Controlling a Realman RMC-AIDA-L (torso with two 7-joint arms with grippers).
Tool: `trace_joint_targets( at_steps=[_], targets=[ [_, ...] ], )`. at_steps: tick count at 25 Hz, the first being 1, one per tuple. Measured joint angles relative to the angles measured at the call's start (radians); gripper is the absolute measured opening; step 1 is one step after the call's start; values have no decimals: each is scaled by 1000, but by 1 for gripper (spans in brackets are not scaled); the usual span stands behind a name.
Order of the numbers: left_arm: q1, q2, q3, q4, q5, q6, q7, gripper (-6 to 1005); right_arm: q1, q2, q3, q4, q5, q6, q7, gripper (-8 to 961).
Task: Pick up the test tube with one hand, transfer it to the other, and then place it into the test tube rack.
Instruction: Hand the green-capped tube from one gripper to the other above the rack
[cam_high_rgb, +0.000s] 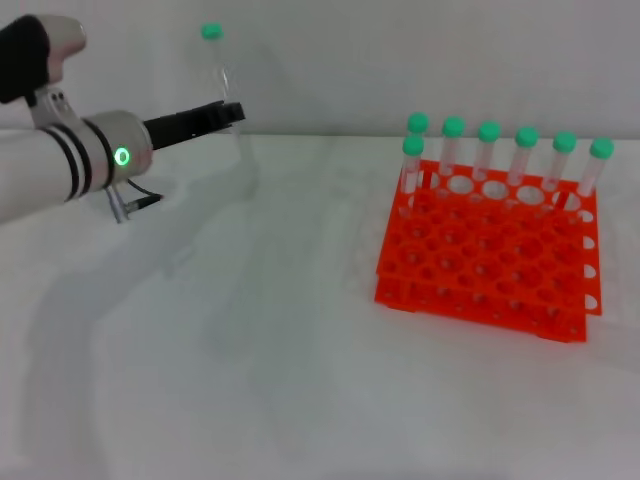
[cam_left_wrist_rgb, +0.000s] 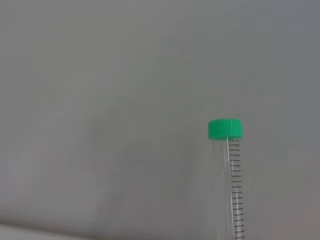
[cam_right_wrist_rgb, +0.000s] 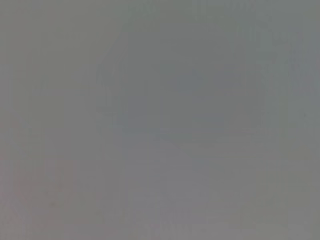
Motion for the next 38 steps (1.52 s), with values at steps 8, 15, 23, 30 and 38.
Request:
trace_joint_targets(
  at_steps=[8, 15, 23, 30, 38],
  targets=[
    [109, -18, 10, -104, -580, 152, 581, 192, -1, -6, -23, -9, -8, 22, 68, 619],
    [168, -21, 15, -281, -822, 494, 1050, 192, -37, -23, -188, -58, -10, 14, 238, 615],
    [167, -30, 125, -382, -828, 669, 1279, 192, -96, -104, -458, -158, -39, -128, 494, 610],
    [111, -42, 204, -492, -817, 695, 1363, 192, -32, -208, -498, -204, -369, -287, 735, 606],
    [35, -43, 201, -568, -698, 684, 1432, 192, 74, -213, -498, -229, -591, -293, 847, 602]
  ],
)
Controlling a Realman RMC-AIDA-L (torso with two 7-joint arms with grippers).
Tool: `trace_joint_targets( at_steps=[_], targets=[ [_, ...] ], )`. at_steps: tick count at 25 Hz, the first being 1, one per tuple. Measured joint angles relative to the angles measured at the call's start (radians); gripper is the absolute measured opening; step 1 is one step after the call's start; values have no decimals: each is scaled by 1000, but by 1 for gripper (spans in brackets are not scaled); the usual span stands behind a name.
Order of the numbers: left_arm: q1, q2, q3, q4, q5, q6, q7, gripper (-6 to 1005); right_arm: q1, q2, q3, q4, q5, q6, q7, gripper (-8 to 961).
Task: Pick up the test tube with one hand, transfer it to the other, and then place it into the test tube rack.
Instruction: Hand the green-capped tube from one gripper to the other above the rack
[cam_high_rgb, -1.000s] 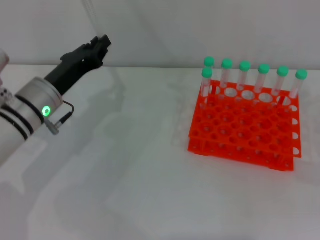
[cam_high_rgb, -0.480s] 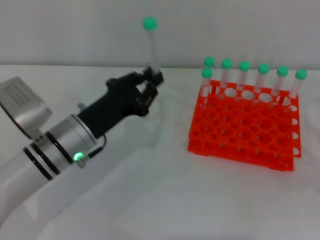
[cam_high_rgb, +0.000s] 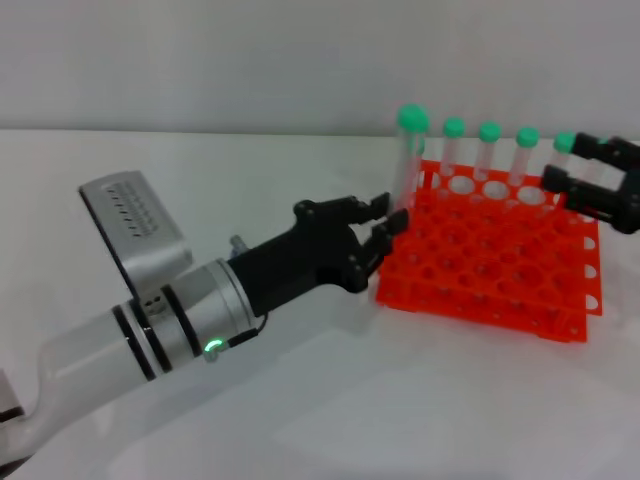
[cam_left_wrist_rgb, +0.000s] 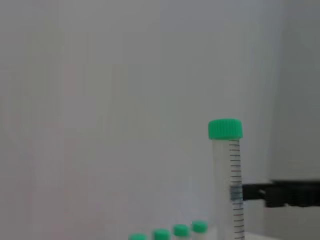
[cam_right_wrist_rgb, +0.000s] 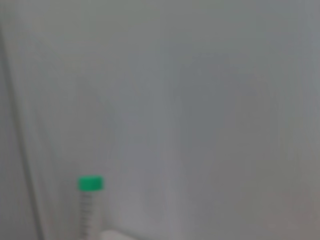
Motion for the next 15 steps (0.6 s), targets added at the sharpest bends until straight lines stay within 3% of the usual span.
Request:
trace_joint_targets(
  at_steps=[15],
  targets=[
    [-15, 0, -5, -2, 48, -12, 66, 192, 22, 55, -1, -96, -72, -30, 60, 593]
  ],
)
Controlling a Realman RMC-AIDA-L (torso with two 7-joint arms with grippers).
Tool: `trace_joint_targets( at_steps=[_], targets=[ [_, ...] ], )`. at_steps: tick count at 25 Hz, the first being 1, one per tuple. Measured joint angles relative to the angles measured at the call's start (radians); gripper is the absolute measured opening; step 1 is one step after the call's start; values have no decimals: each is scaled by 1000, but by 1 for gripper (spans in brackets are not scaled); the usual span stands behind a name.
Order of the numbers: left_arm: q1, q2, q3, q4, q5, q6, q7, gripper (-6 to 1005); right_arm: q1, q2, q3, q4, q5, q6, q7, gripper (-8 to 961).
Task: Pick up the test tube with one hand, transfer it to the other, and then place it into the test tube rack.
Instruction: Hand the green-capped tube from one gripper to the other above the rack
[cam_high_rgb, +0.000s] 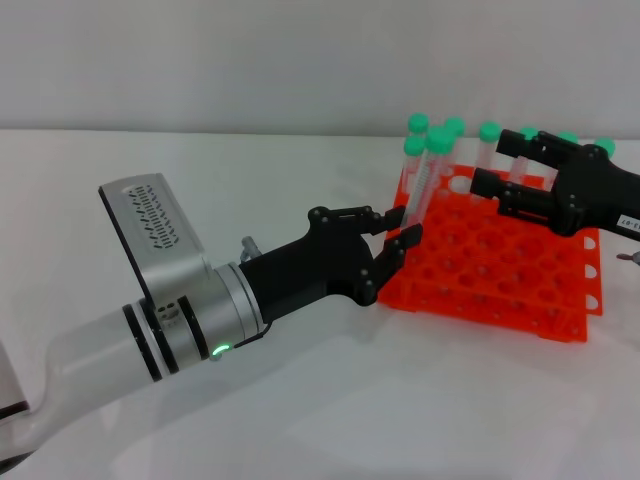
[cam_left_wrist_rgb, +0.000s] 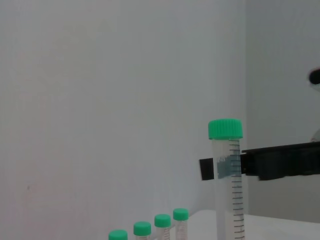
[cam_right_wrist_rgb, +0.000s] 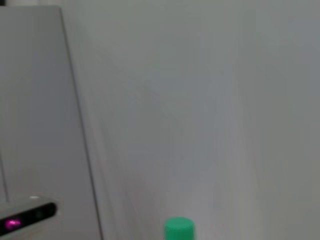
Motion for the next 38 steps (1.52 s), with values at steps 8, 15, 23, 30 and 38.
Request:
trace_joint_targets(
  at_steps=[8, 15, 23, 30, 38],
  targets=[
    [-3, 0, -1, 7, -2, -3, 1, 191, 19, 35, -3, -10, -13, -23, 2, 589],
    [-4, 0, 0, 8, -3, -3, 1, 191, 52, 60, -1, -11, -35, -9, 2, 585],
    [3, 0, 1, 3, -4, -3, 2, 191, 77, 63, -5, -11, -60, -4, 24, 580],
    [4, 0, 1, 1, -5, -3, 2, 191, 76, 65, 2, -11, -77, -6, 27, 426],
    [4, 0, 0, 1, 0, -2, 2, 191, 71, 72, 5, -10, -72, -8, 21, 248]
  ],
)
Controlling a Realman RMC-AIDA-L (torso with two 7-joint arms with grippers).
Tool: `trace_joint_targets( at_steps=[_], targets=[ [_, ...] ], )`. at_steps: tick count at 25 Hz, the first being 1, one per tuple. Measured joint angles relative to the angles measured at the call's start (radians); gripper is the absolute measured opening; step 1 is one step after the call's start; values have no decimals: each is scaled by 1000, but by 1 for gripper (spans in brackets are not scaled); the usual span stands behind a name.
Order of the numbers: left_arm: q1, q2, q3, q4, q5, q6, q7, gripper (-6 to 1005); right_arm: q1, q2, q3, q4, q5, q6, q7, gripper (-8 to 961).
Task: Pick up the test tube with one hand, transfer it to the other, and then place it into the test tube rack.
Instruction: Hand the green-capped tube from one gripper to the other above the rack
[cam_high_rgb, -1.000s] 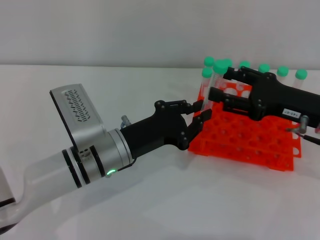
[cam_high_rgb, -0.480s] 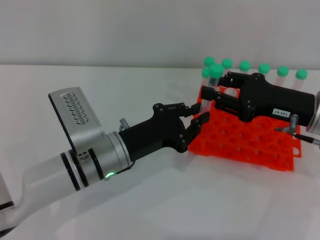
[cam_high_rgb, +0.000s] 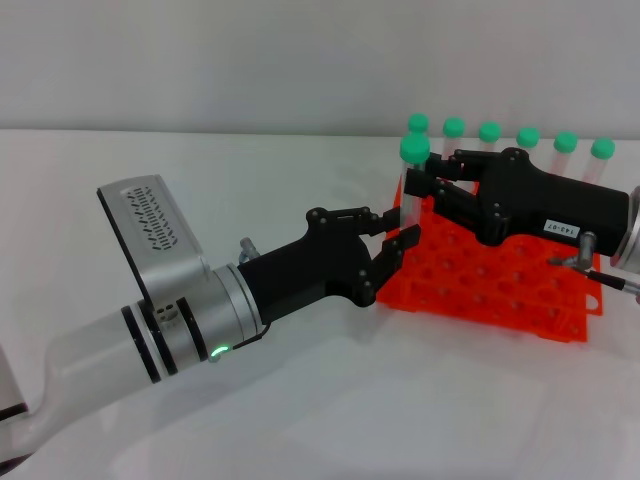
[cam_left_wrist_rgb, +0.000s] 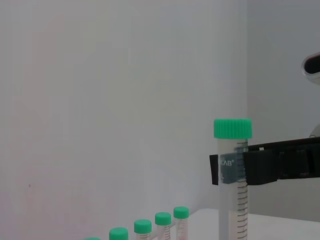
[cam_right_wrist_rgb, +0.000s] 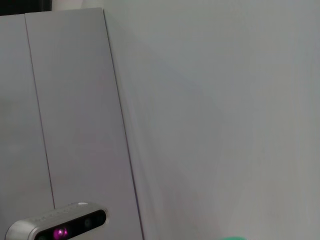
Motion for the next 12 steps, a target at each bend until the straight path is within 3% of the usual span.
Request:
trace_joint_targets(
  at_steps=[12],
  targets=[
    [0, 0, 0, 0, 3, -1, 0, 191, -2, 5, 13, -1, 2, 5, 0, 222]
  ],
)
